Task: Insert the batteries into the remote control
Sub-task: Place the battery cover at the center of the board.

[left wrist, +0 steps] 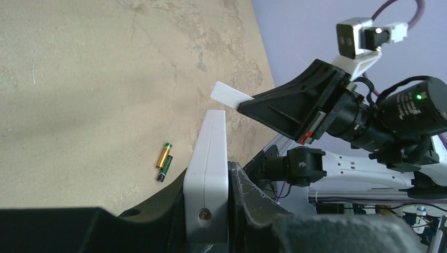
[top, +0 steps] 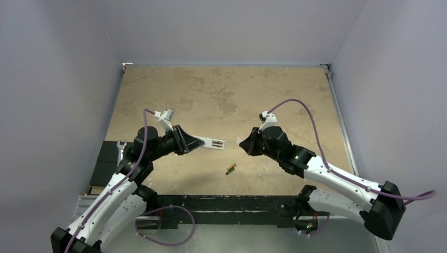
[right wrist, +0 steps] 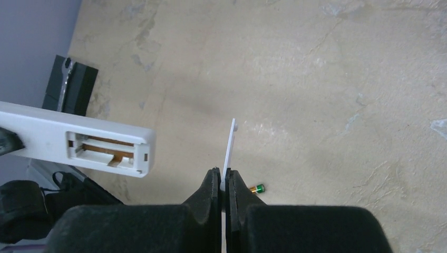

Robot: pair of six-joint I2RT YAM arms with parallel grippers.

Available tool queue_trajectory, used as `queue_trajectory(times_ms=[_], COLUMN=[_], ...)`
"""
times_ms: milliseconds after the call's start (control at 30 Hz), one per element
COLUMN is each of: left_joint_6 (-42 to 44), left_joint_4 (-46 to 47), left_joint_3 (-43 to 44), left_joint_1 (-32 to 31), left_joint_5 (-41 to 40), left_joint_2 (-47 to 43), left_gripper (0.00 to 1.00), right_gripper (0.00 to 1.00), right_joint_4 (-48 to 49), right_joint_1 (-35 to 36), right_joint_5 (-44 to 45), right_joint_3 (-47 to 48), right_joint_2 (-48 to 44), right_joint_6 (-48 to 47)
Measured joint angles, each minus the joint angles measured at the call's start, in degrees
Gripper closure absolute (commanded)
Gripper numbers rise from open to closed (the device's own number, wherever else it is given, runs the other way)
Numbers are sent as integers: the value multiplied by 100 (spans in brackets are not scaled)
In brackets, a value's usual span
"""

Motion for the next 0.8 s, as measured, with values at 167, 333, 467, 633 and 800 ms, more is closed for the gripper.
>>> queue_trajectory(times_ms=[167, 333, 467, 633, 800], left_joint_6=[79, 114, 107, 90, 87], left_joint_4=[-103, -175, -177, -168, -122], left_joint_3=[70, 79, 76, 74, 72], left_joint_1=[0, 0, 0, 0, 0], left_joint_5=[-2, 2, 28, 70, 114], left_joint_2=[-94, -166, -201, -208, -208], left_gripper=[100, 100, 100, 100, 100], right_gripper=[100, 100, 100, 100, 100], right_joint_4=[319, 857, 1283, 1803, 2385], right_joint_1=[-385, -787, -970, -1165, -1408], right_joint_5=[-411, -796, -984, -1217, -1423], right_joint_3=[-7, -201, -492, -743, -1008], right_joint_2=[476, 831, 1128, 1567, 1950], right_joint_6=[0, 76, 212, 396, 588])
